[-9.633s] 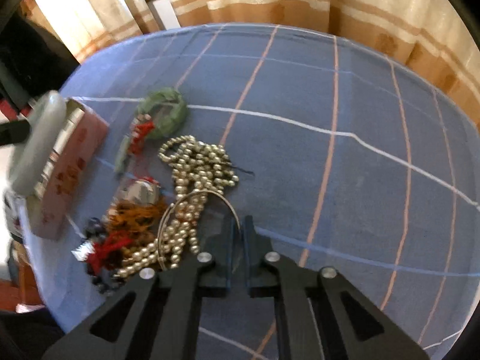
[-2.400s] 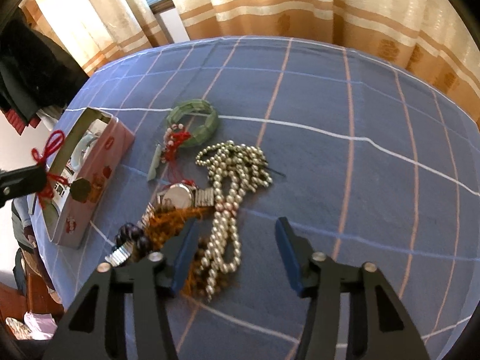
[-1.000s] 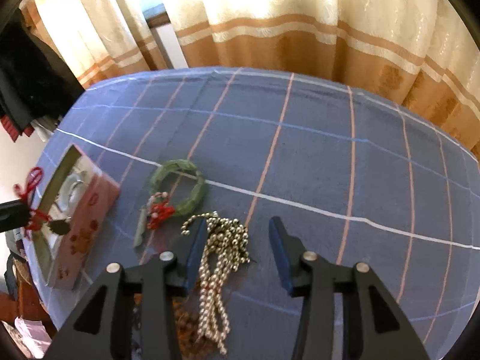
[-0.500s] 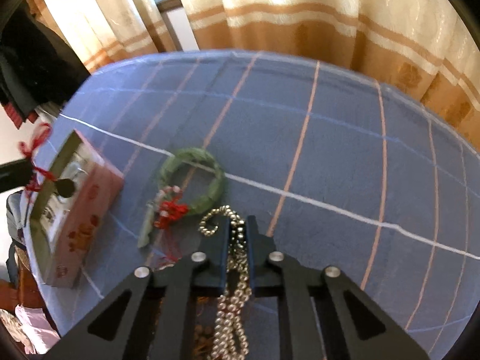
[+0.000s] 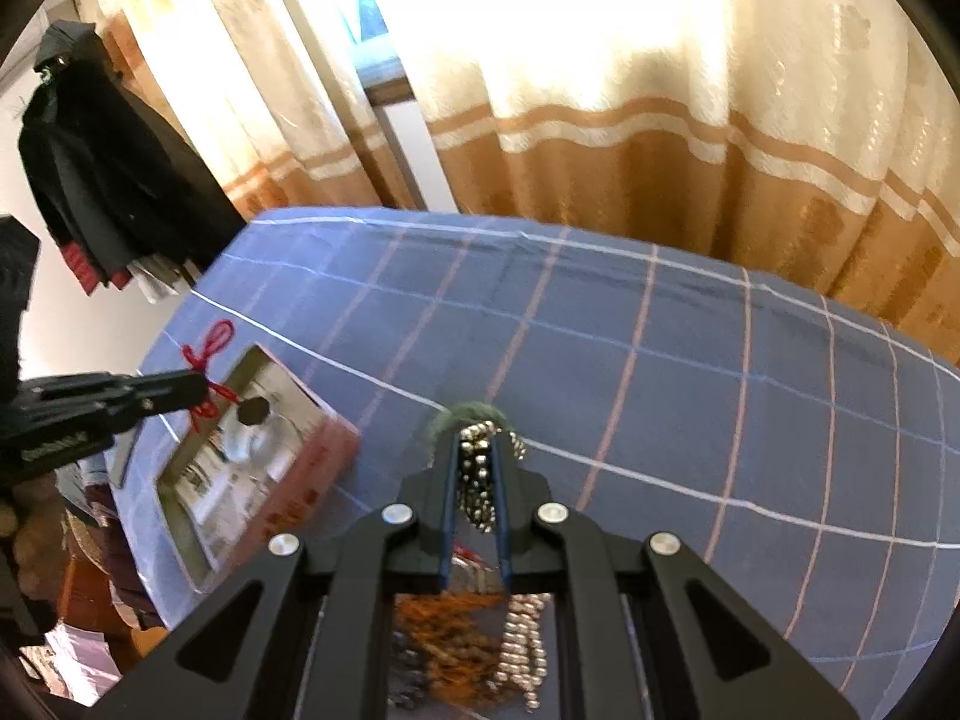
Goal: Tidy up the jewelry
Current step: 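Carry the red cord in the left gripper while the right carries pearls over the tin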
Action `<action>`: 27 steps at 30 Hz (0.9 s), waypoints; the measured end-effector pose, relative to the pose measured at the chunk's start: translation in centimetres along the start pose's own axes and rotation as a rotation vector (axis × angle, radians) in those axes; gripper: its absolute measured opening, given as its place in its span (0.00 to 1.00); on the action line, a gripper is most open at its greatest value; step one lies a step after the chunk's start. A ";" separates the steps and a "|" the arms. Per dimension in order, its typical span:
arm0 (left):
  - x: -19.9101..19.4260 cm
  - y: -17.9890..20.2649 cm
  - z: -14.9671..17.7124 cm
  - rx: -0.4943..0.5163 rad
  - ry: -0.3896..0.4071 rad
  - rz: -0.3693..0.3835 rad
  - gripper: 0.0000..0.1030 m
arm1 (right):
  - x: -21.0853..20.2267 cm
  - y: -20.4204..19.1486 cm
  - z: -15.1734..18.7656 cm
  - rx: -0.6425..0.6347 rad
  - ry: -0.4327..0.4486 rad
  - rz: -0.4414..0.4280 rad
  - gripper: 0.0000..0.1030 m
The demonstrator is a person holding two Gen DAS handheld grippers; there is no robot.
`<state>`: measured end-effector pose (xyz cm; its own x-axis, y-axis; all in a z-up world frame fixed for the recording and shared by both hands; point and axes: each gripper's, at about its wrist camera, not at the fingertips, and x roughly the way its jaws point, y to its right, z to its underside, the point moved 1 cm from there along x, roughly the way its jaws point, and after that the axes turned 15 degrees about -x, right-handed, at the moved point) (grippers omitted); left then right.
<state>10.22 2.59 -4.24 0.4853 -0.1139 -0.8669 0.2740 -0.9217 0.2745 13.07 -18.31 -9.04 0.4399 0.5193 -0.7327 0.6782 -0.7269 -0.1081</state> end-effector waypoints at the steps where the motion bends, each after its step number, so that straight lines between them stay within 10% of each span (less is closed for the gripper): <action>1: -0.3 -0.3 -0.1 -0.004 0.006 -0.003 0.01 | -0.1 -0.4 -0.5 -0.005 0.009 -0.010 0.13; 27: -2.0 -9.4 2.1 -0.162 0.005 -0.104 0.01 | 4.0 -13.0 -4.7 -0.201 0.017 -0.250 0.13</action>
<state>4.88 10.72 -6.00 0.4513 -0.0195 -0.8922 0.4522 -0.8569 0.2475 8.73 -4.66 -7.41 0.2535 0.6797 -0.6883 0.8685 -0.4733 -0.1475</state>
